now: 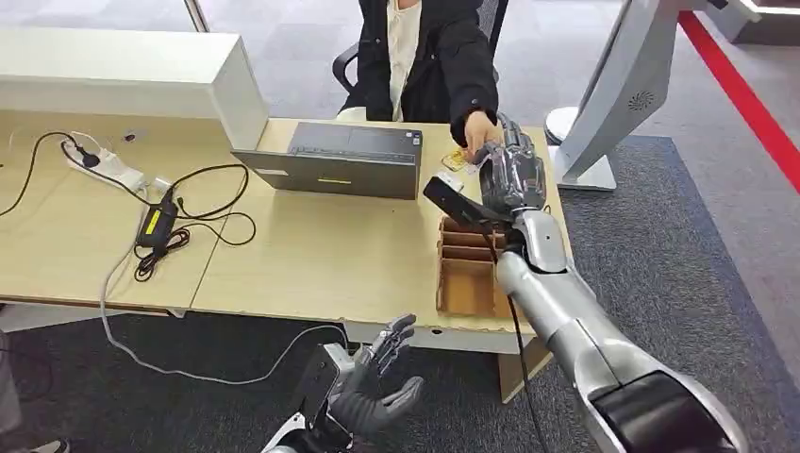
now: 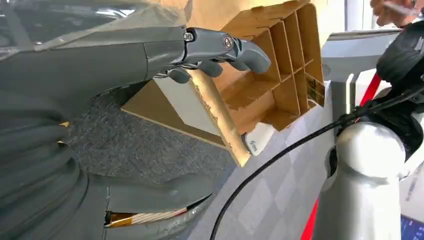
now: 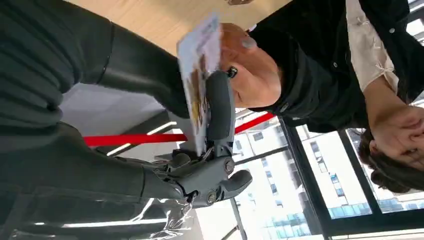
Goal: Pass the card to the sensor for recognition and then transmit it.
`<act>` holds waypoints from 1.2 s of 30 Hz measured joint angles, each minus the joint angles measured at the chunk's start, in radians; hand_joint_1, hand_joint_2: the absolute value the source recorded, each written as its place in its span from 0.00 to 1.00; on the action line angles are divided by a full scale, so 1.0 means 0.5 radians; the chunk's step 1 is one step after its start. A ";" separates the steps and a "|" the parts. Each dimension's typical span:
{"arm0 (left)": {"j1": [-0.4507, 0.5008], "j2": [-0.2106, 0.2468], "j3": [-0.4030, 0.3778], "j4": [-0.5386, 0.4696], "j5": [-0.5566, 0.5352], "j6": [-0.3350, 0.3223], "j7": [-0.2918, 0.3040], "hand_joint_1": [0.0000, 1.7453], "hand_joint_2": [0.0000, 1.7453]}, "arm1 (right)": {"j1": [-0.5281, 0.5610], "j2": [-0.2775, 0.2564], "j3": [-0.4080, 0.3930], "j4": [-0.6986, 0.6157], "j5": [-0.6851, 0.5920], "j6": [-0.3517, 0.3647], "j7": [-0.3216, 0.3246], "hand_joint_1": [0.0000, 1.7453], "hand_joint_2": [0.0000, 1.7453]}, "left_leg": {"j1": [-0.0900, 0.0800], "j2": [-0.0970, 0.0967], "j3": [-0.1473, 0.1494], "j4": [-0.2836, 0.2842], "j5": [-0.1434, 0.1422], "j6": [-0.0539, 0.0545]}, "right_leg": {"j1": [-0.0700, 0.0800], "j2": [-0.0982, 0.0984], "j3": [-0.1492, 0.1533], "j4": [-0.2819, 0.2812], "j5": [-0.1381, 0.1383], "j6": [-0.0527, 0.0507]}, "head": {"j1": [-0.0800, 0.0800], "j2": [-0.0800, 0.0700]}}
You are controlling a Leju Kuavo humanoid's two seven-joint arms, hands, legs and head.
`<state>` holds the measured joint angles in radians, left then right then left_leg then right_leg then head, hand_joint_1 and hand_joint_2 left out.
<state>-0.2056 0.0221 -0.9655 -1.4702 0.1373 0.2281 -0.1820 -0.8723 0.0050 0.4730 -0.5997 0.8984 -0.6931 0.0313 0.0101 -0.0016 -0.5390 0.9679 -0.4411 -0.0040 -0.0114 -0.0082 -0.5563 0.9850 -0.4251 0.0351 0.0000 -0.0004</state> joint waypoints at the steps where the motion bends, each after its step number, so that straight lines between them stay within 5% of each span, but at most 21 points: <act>1: 0.000 0.001 0.000 -0.001 0.000 0.000 0.000 0.00 1.00 | 0.000 0.004 -0.011 0.000 0.002 0.000 -0.003 1.00 1.00 | 0.000 0.000 0.000 0.000 0.000 0.000 | 0.000 0.000 0.000 0.000 0.000 0.000 | 0.000 0.000; 20: 0.051 0.028 0.002 -0.036 0.006 0.124 -0.010 0.00 1.00 | 0.129 0.025 -0.198 -0.099 -0.064 -0.003 -0.179 1.00 1.00 | 0.000 0.000 0.000 0.000 0.000 0.000 | 0.000 0.000 -0.001 -0.001 0.000 0.000 | 0.000 0.000; 28: 0.127 0.094 0.004 -0.117 0.020 0.253 -0.035 0.00 1.00 | 0.491 -0.245 -0.280 -0.525 -0.132 -0.011 0.116 1.00 1.00 | -0.001 0.001 0.000 0.000 -0.001 0.001 | -0.001 0.000 0.000 -0.003 -0.001 0.001 | 0.000 0.000; 36: 0.152 0.140 0.004 -0.170 0.053 0.319 -0.037 0.00 1.00 | 0.813 -0.478 -0.487 -0.849 -0.170 -0.014 0.230 1.00 1.00 | -0.001 0.001 0.000 0.000 -0.002 0.002 | -0.001 0.000 0.000 -0.004 0.000 0.001 | -0.001 0.000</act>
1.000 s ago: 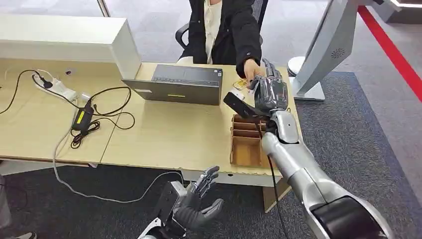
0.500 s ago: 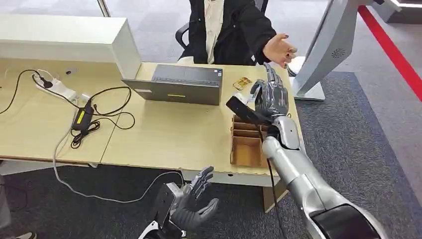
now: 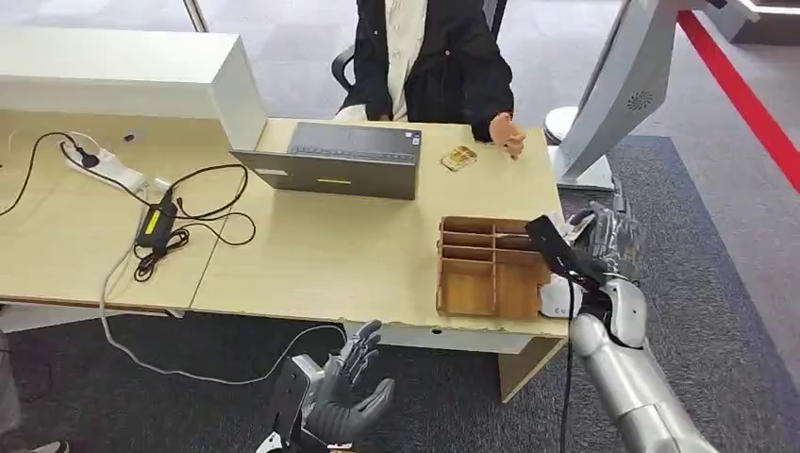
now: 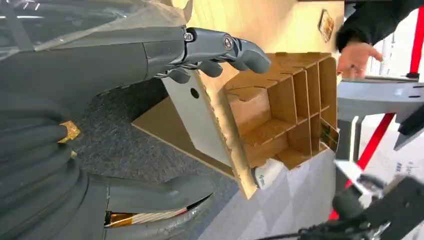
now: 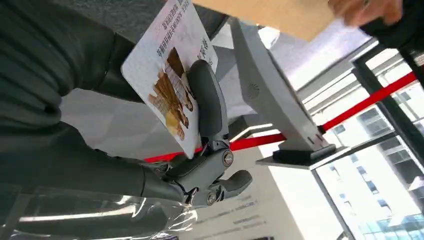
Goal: Pass the card to the sensor for recognition and then transmit it.
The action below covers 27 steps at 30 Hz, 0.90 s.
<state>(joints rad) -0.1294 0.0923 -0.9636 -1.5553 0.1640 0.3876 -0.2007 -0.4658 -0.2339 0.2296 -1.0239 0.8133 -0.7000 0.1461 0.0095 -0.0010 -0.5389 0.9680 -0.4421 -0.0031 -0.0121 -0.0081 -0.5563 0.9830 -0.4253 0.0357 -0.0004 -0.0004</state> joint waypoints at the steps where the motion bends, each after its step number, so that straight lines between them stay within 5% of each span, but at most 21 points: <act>1: 0.000 0.003 0.000 0.000 0.006 0.000 0.000 0.00 1.00 | 0.029 -0.019 -0.025 -0.023 -0.011 0.000 0.000 1.00 1.00 | 0.000 0.000 0.000 0.000 0.000 0.000 | 0.000 0.000 0.000 0.000 0.000 0.000 | 0.001 0.000; 14: 0.000 -0.015 -0.002 -0.002 0.031 -0.043 -0.023 0.00 1.00 | 0.230 -0.073 -0.231 -0.110 -0.070 0.001 -0.089 1.00 1.00 | 0.000 0.000 0.000 0.000 0.000 0.000 | 0.000 0.000 0.000 0.000 0.000 0.000 | 0.000 0.000; 27: -0.013 -0.016 -0.006 -0.002 0.082 -0.042 -0.019 0.00 1.00 | 0.183 -0.068 -0.075 0.208 -0.200 0.005 0.010 1.00 1.00 | 0.000 -0.001 -0.002 -0.001 0.000 0.000 | 0.000 0.000 0.000 0.001 0.000 0.000 | 0.001 0.000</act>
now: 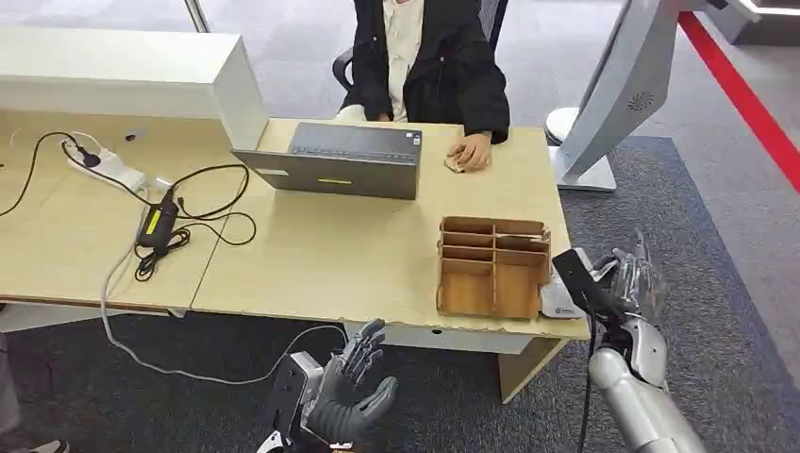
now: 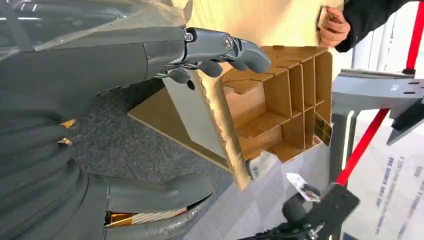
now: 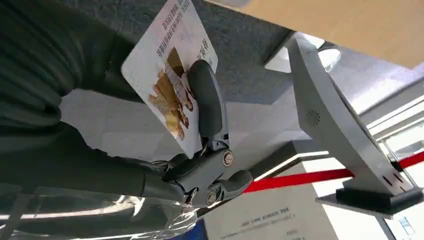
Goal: Pass the card to the sensor for recognition and then transmit it.
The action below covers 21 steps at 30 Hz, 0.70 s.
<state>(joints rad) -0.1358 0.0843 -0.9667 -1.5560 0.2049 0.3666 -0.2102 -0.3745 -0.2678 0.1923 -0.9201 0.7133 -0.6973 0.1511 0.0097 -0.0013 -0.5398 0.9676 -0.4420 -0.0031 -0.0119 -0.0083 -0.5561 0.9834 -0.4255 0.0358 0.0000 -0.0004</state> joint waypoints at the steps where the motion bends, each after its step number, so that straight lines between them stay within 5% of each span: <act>1: 0.000 0.000 0.000 0.000 0.000 0.001 0.000 0.00 1.00 | -0.002 0.003 0.016 0.033 -0.014 0.000 0.000 1.00 1.00 | 0.000 0.000 0.000 0.000 0.000 0.000 | 0.000 0.000 0.000 0.000 0.000 0.000 | 0.000 0.000; 21: -0.001 0.021 0.000 -0.027 -0.043 -0.039 0.038 0.00 1.00 | -0.031 0.029 0.178 0.350 -0.082 -0.009 0.027 1.00 1.00 | 0.000 0.000 0.004 0.000 0.000 0.000 | 0.000 0.000 0.003 -0.001 0.001 0.001 | 0.000 0.000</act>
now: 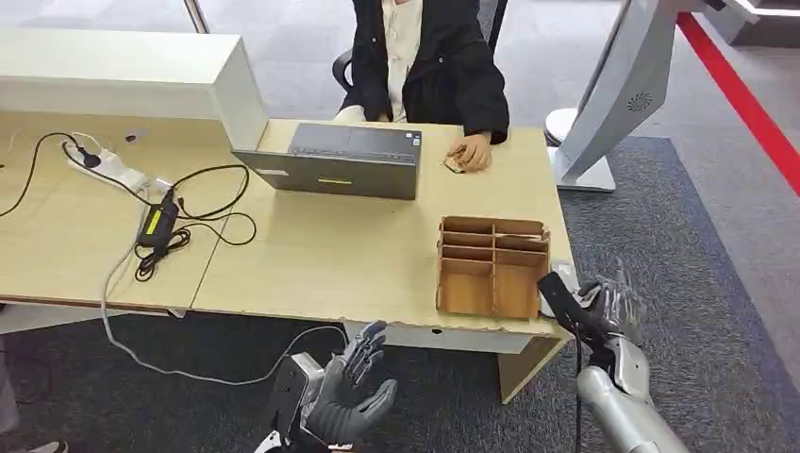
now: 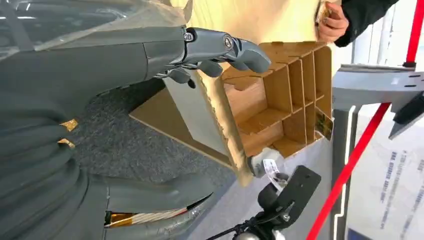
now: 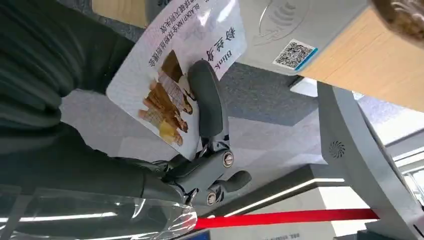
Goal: Pass the card to the sensor for recognition and then transmit it.
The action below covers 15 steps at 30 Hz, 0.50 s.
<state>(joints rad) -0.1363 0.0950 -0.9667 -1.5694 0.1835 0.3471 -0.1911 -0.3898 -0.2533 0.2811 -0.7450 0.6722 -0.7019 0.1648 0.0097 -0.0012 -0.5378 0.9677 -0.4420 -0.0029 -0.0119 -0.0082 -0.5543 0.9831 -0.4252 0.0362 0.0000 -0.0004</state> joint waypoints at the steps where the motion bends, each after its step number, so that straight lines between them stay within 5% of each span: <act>1: 0.000 0.000 0.000 0.000 -0.003 -0.004 0.002 0.00 1.00 | 0.000 0.002 0.004 0.005 0.001 -0.002 0.000 1.00 1.00 | 0.000 0.000 0.000 0.000 0.000 0.000 | 0.000 0.000 0.000 0.000 0.000 0.000 | 0.000 0.000; 15: 0.000 0.005 0.000 -0.010 -0.060 -0.081 0.040 0.00 1.00 | -0.018 -0.022 0.037 -0.118 0.081 0.000 0.083 1.00 1.00 | 0.000 0.001 0.001 0.000 0.000 0.000 | 0.000 0.000 0.001 0.000 0.001 0.001 | 0.000 0.000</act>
<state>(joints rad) -0.1363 0.0973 -0.9667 -1.5743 0.1534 0.3067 -0.1709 -0.3986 -0.2644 0.2995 -0.8041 0.7126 -0.7019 0.2063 0.0096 -0.0008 -0.5373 0.9678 -0.4418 -0.0027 -0.0120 -0.0081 -0.5537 0.9830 -0.4248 0.0365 0.0000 -0.0004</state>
